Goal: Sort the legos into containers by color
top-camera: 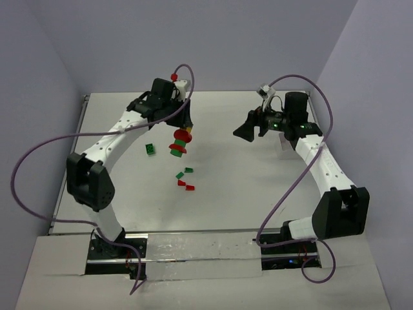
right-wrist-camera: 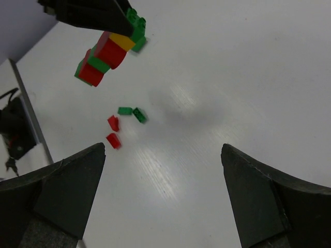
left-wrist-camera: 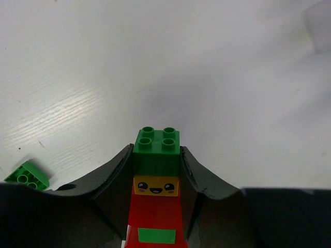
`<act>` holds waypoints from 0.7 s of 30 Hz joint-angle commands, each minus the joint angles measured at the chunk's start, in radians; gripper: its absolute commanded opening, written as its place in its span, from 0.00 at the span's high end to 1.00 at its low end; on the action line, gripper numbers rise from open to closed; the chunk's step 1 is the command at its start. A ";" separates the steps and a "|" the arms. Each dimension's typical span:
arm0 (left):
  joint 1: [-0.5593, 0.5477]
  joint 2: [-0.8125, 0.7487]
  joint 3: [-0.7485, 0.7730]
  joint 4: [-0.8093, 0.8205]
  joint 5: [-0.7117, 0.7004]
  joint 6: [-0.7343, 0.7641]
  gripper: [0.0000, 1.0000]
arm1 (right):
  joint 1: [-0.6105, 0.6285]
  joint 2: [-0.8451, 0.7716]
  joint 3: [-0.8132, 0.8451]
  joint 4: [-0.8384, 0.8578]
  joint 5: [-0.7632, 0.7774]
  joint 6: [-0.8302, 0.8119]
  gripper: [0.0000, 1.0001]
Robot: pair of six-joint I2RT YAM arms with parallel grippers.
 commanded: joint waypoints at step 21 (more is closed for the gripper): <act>-0.053 -0.214 -0.119 0.153 -0.298 -0.380 1.00 | 0.411 0.304 0.300 0.256 0.301 0.515 0.00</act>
